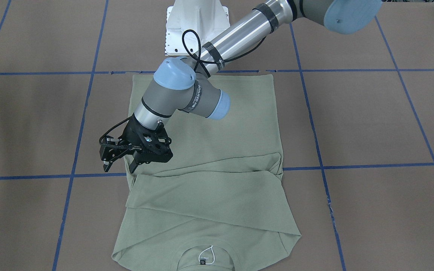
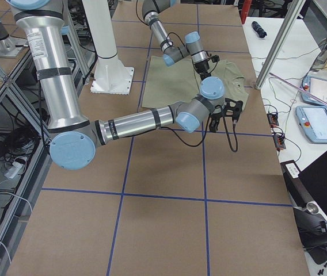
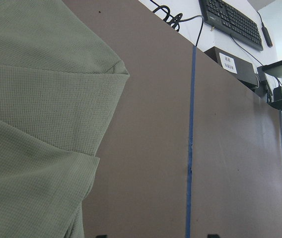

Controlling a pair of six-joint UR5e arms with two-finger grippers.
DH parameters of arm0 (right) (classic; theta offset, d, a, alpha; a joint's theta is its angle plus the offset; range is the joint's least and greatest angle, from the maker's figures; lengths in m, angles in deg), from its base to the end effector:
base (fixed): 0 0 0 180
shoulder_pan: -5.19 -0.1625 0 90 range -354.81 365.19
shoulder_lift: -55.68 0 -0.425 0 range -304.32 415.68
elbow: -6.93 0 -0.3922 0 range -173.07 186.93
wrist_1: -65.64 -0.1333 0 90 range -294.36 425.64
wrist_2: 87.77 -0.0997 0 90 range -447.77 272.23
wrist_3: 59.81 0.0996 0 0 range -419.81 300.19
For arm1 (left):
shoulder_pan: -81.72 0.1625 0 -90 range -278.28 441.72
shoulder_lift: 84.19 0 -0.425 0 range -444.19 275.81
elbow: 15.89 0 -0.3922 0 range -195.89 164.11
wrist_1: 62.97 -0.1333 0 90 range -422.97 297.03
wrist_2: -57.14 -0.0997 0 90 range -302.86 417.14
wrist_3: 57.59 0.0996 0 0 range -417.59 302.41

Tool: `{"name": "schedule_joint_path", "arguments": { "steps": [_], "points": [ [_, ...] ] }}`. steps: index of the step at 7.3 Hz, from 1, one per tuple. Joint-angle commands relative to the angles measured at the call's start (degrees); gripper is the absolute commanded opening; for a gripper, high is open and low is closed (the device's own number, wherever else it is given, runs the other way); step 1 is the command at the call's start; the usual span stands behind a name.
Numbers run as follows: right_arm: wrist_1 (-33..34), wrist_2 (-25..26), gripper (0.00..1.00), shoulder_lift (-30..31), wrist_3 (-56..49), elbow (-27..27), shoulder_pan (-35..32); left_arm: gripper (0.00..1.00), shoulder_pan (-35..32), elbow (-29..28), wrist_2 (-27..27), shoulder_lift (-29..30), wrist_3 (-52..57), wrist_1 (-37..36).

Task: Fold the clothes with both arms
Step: 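Release the sleeve with the left gripper while the right gripper moves to the hem corner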

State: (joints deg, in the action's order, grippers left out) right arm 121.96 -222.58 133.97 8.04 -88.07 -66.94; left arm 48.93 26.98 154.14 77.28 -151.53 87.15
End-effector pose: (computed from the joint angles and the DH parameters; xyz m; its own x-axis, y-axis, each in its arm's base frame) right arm -0.1179 -0.5713 0.4341 0.3730 0.2851 0.8830 -0.3973 0.9090 -0.1257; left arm 0.6644 -0.5721 0.0462 0.0510 -0.1140 -0.9922 0.4401 0.8944 -0.0801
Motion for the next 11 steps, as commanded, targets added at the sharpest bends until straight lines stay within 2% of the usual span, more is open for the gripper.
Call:
{"name": "schedule_joint_path", "arguments": {
  "steps": [1, 2, 3, 4, 5, 6, 7, 9, 11],
  "points": [
    [0.62, 14.94, 1.00, 3.00, 16.33, -9.89, 14.57, 0.71, -2.35, 20.91, 7.01, -13.91, -0.28, -7.96],
    [0.63, 18.32, 1.00, 6.84, 22.87, -15.69, 21.26, 0.71, -2.80, 27.73, 7.58, -18.95, -0.11, -8.17],
    [0.71, 20.97, 0.99, 9.14, 31.29, -20.53, 27.50, 0.70, -3.67, 37.02, 8.02, -26.57, -0.02, -7.92],
    [0.71, 27.70, 0.99, 10.56, 38.95, -23.80, 36.00, 0.70, -3.77, 44.42, 8.37, -32.13, -0.02, -7.48],
    [1.24, 35.33, 0.99, 12.05, 43.11, -25.92, 43.57, 0.70, -3.77, 46.41, 8.37, -33.75, -0.02, -7.39],
    [4.37, 42.37, 0.93, 11.37, 49.42, -26.38, 50.78, 0.70, -3.77, 46.52, 8.20, -33.86, -0.02, -6.25],
    [10.76, 49.58, 0.92, 10.58, 50.87, -28.21, 56.42, 0.70, -3.77, 46.43, 8.20, -34.20, -0.11, -4.07],
    [26.39, 53.75, 0.88, 2.00, 58.85, -27.79, 61.90, 0.71, -3.59, 46.78, 8.02, -34.38, -0.28, -2.47],
    [29.10, 53.87, 0.83, 1.34, 60.02, -26.39, 63.77, 0.71, -3.59, 46.78, 7.85, -34.38, 0.07, -2.46]
  ]
}}
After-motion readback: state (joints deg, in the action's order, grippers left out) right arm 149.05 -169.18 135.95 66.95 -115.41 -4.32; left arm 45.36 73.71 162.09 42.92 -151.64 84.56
